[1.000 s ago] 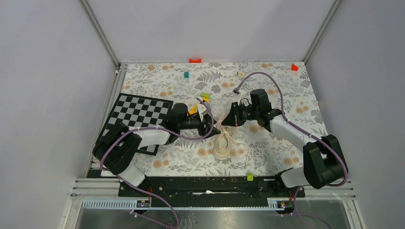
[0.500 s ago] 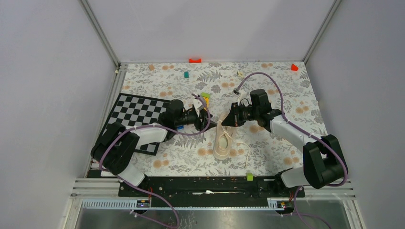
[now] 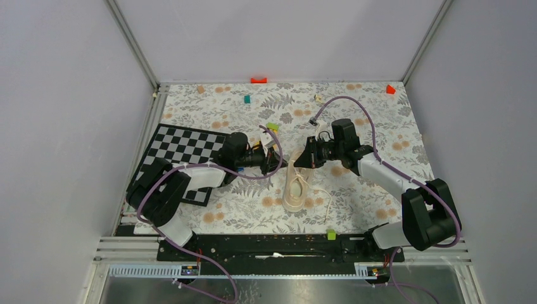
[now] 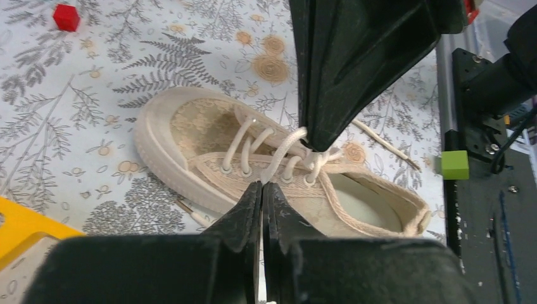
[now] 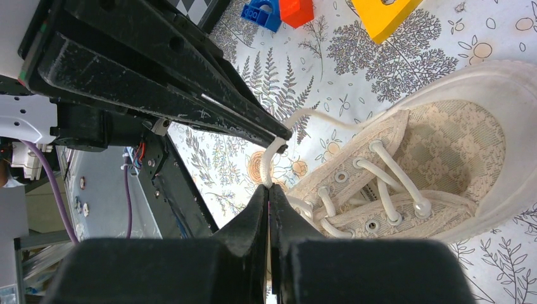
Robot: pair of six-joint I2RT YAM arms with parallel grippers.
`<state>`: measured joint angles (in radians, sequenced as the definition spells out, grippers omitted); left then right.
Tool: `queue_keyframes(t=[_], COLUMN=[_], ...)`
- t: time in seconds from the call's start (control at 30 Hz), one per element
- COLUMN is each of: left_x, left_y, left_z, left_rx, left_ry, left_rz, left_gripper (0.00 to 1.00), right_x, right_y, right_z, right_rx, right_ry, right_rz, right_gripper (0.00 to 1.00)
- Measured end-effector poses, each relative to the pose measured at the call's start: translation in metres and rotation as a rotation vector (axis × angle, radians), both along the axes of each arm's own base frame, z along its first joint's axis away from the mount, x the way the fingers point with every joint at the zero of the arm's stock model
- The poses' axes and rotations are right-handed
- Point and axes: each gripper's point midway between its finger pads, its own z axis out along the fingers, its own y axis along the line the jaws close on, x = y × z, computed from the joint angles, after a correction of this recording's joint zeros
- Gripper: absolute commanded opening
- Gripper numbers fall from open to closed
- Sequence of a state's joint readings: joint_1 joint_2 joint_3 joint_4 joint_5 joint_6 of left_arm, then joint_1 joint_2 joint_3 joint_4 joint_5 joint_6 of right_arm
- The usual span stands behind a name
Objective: Tie the shoes
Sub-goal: Wrap the shoelace around the shoelace.
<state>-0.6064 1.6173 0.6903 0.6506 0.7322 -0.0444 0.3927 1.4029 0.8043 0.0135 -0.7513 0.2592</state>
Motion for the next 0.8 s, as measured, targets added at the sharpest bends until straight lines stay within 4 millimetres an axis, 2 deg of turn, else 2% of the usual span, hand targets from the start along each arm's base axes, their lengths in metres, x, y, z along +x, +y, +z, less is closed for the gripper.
queue_keyframes(t=[0.47, 0.8], left_x=[-0.024, -0.027], left_y=[-0.016, -0.021], left_z=[0.005, 0.003], left_rx=[-0.041, -0.052], left_ry=[0.037, 0.052], left_rz=[-0.066, -0.075], left_gripper=[0.00, 0.00], right_x=[0.000, 0.000], right_y=[0.000, 0.000], right_z=[0.000, 0.000], right_rx=[0.002, 0.003], right_ry=[0.006, 0.008], right_rz=[-0.004, -0.004], right_gripper=[0.00, 0.00])
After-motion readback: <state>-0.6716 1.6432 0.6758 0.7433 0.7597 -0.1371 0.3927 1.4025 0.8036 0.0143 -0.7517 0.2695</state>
